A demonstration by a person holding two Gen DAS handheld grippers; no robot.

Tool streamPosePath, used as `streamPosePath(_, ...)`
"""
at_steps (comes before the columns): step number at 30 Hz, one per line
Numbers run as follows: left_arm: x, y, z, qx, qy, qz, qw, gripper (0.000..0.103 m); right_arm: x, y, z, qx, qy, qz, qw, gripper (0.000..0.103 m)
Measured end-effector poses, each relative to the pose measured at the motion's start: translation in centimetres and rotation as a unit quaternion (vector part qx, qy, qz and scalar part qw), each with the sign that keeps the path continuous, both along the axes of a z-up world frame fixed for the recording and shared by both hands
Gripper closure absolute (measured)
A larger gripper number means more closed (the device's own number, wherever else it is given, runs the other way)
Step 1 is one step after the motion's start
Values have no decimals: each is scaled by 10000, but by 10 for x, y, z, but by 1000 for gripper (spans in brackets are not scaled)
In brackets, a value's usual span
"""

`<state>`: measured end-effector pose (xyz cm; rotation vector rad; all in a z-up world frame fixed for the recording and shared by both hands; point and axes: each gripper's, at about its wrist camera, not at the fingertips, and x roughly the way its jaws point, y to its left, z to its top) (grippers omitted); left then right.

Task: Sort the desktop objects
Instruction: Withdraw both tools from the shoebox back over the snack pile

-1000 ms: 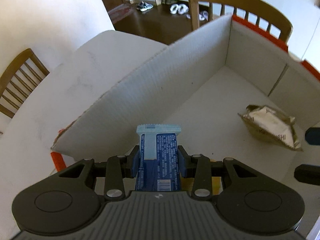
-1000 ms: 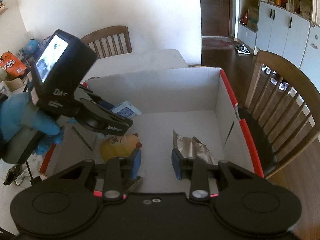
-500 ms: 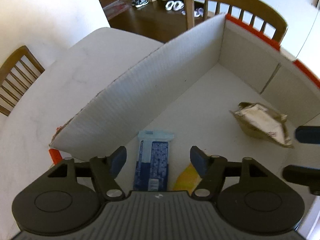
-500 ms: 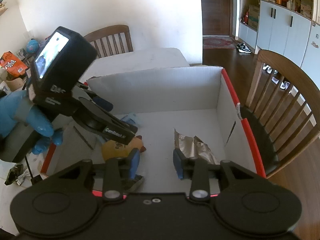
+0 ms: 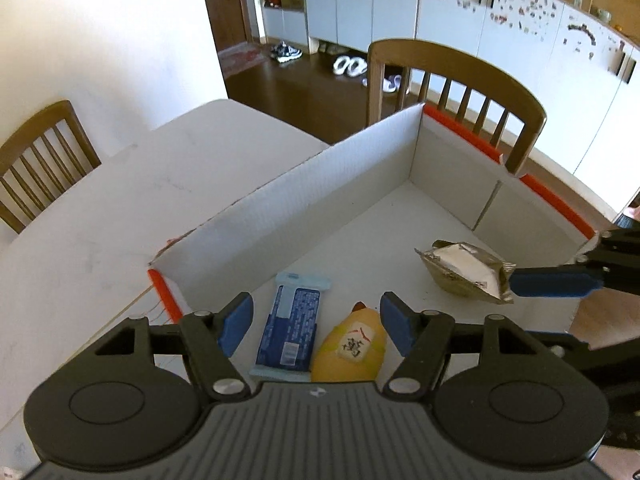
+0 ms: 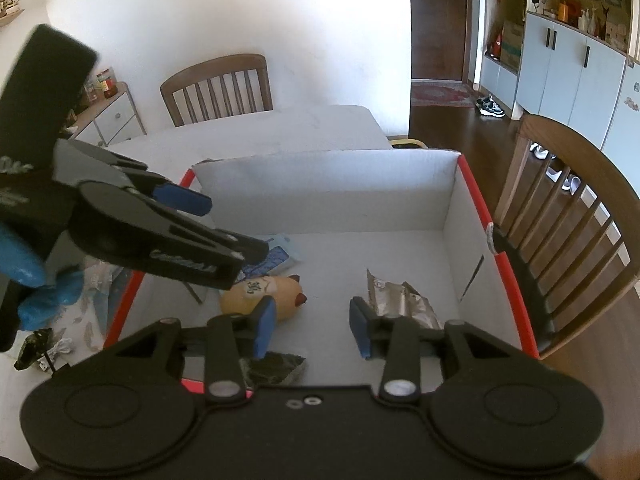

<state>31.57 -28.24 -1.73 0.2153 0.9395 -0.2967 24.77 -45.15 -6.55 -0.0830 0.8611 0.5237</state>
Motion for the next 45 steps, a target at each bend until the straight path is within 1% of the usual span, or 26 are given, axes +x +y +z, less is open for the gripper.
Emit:
streamPosePath(8, -39, 16, 20, -285, -280, 39, 9992, 34, -11, 6, 9, 1, -93, 26, 10000, 58)
streamPosePath(13, -65, 33, 29, -499, -429, 217, 9976, 34, -19, 11, 14, -39, -186, 46, 9998, 56)
streamPosePath(22, -111, 67, 31, -708, -557, 528, 9945, 34, -38, 26, 21, -83, -378, 108, 9992, 45)
streamPosePath(25, -125, 78, 32, -789, -567, 580, 9936, 34, -46, 34, 23, -60, -468, 151, 9988, 37)
streamPosePath(28, -140, 91, 31, -829, -605, 609, 9929, 34, -54, 43, 26, -97, -533, 184, 9984, 37)
streamPosePath(30, -149, 101, 31, -860, -636, 642, 9922, 28, -59, 50, 27, -96, -570, 177, 9982, 36)
streamPosePath(35, -168, 124, 33, -949, -712, 664, 9907, 25, -74, 67, 31, -18, -654, 200, 9977, 30)
streamPosePath(37, -175, 134, 35, -1004, -736, 665, 9900, 21, -81, 74, 31, -4, -678, 217, 9975, 28)
streamPosePath(43, -197, 167, 34, -1167, -695, 741, 9880, 17, -106, 99, 31, 92, -783, 395, 9961, 19)
streamPosePath(44, -201, 174, 33, -1169, -701, 780, 9876, 15, -110, 103, 31, 98, -816, 429, 9957, 17)
streamPosePath(45, -204, 180, 32, -1158, -690, 805, 9876, 11, -114, 107, 32, 116, -839, 476, 9953, 15)
